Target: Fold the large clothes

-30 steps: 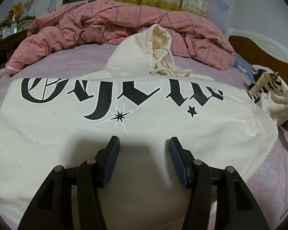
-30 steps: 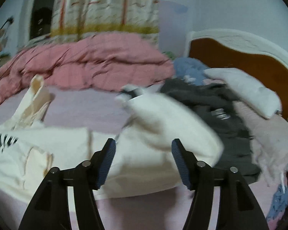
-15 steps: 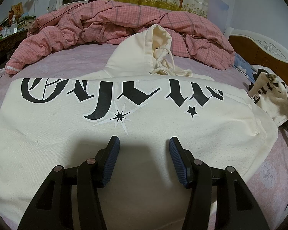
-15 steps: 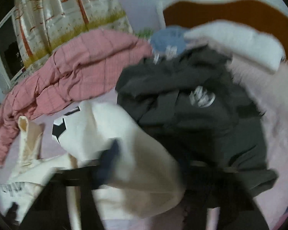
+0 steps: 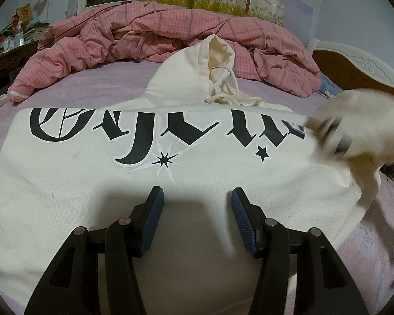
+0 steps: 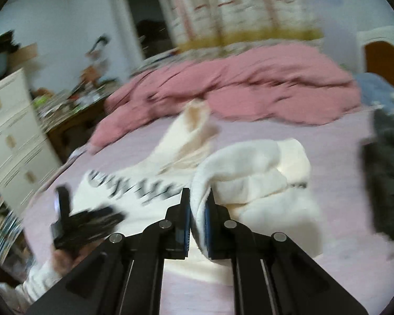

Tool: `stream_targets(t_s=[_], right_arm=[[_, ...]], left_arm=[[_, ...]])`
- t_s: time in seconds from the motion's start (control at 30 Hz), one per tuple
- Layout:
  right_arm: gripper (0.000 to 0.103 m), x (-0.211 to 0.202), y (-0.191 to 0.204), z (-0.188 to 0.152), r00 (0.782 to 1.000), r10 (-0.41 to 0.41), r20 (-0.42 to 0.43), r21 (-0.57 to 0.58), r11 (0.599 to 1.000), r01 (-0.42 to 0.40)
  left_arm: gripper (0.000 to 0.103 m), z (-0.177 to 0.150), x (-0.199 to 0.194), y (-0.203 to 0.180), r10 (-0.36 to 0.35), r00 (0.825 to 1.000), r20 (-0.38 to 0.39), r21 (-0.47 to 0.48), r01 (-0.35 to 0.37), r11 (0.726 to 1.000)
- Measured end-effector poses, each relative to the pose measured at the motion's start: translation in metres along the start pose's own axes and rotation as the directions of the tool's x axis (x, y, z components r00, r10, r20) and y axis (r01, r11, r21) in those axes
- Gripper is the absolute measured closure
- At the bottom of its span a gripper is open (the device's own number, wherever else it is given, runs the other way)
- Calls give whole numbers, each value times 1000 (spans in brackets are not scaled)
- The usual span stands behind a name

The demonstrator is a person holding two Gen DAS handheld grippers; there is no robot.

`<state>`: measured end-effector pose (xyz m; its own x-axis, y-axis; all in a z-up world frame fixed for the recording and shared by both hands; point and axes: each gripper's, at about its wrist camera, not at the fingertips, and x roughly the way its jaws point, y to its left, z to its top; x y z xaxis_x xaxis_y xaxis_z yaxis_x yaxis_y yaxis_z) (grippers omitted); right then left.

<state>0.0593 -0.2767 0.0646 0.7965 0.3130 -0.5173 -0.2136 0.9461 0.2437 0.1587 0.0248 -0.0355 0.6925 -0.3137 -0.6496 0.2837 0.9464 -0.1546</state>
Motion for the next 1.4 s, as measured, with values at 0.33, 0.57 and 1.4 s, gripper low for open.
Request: stream_targets(t_s=[0.33,0.57,1.4], right_arm=[[71,77,17,-82,964,33,-264,28,999,-26],[48,37,11,-40,986,51,-156,14,999,-50],[99,87,136,-47,978,126,-164,-139,979,-150]], left_arm=[[50,1,-2,1,0,1000,1,1,0,1000],[50,1,-2,1,-1,1000,2,1,1,1000],[54,25,-165,30,104,902,420,-6,-112,994]])
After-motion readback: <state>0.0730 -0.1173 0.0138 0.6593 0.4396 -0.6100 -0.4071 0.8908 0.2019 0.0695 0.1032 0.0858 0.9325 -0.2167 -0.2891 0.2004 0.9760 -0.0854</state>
